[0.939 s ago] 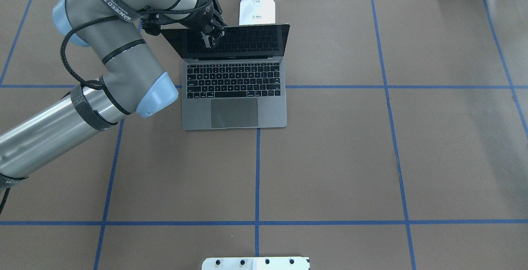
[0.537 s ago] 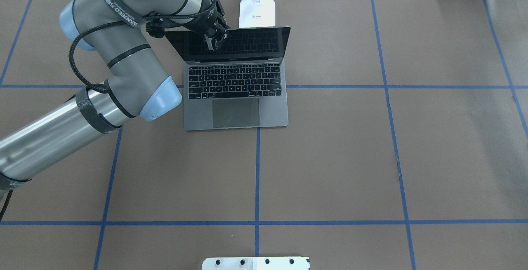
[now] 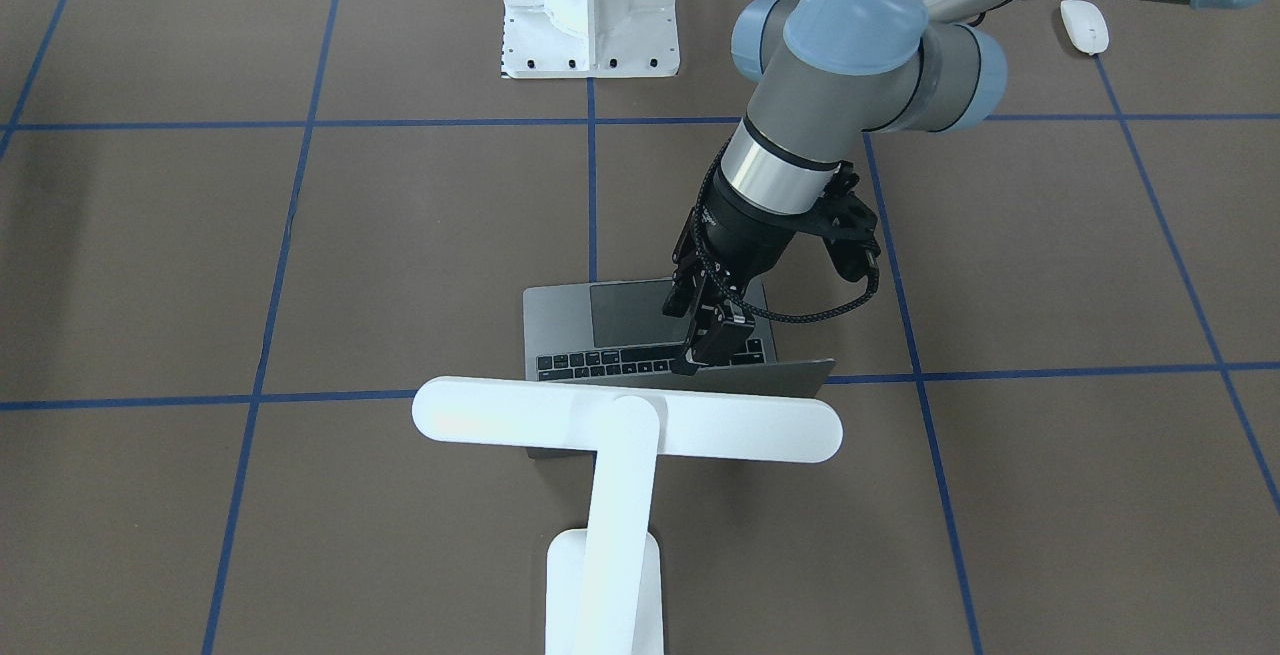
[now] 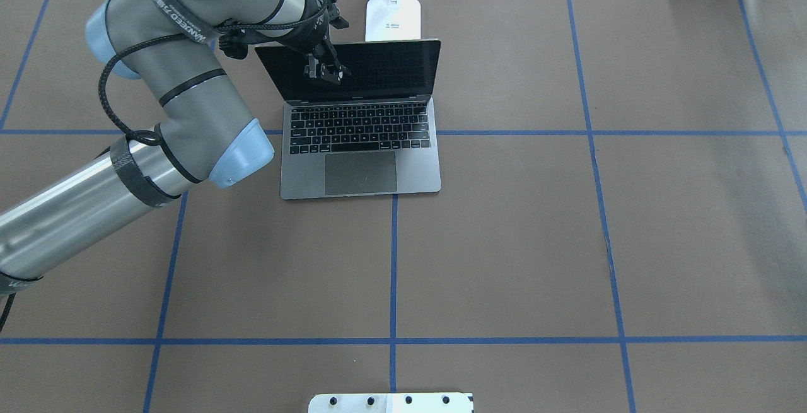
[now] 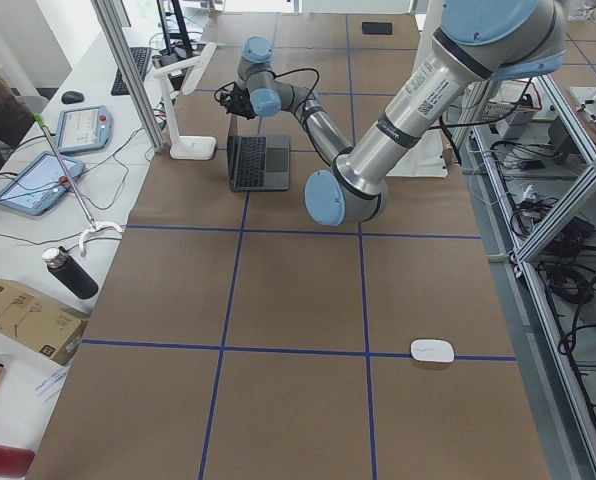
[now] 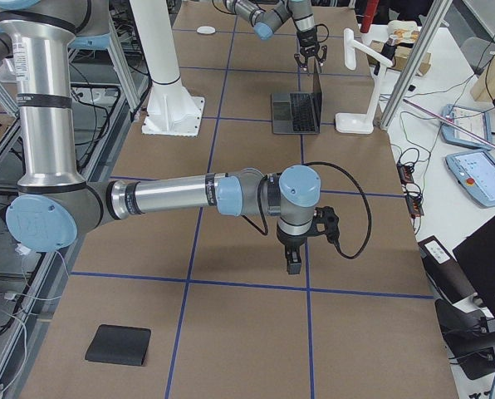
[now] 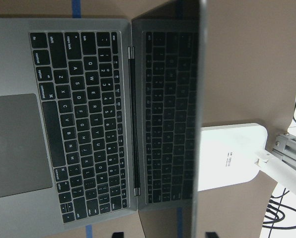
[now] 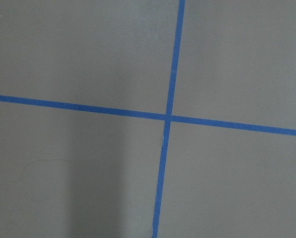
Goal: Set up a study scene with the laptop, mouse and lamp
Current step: 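Release the laptop and withdraw the left gripper away from it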
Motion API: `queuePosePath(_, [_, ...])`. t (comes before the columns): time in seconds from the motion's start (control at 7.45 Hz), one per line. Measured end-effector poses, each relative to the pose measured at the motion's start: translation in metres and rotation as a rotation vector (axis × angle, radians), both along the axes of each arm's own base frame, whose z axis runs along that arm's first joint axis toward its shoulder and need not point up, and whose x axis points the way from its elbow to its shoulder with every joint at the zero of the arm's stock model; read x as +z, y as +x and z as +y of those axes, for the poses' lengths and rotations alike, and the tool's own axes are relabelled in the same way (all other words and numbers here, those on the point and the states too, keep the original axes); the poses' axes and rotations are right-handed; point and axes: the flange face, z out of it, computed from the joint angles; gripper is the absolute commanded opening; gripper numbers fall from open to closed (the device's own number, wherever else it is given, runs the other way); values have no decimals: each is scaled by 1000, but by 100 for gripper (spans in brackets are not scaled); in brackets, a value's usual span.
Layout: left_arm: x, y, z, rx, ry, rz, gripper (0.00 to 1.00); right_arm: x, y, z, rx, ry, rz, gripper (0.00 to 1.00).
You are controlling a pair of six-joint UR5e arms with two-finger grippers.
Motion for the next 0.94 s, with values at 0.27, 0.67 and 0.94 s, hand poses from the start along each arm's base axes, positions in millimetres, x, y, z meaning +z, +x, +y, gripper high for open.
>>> queuePosePath(0.27, [11, -31, 31, 29, 60, -16, 100, 0, 0, 1, 0, 1, 0, 100])
queuePosePath(0.67, [25, -71, 73, 157, 158, -152, 100, 2, 0, 3, 0, -5, 0, 100])
queuePosePath(0.94, [57, -97, 93, 266, 267, -277, 100, 3, 0, 4, 0, -10, 0, 100])
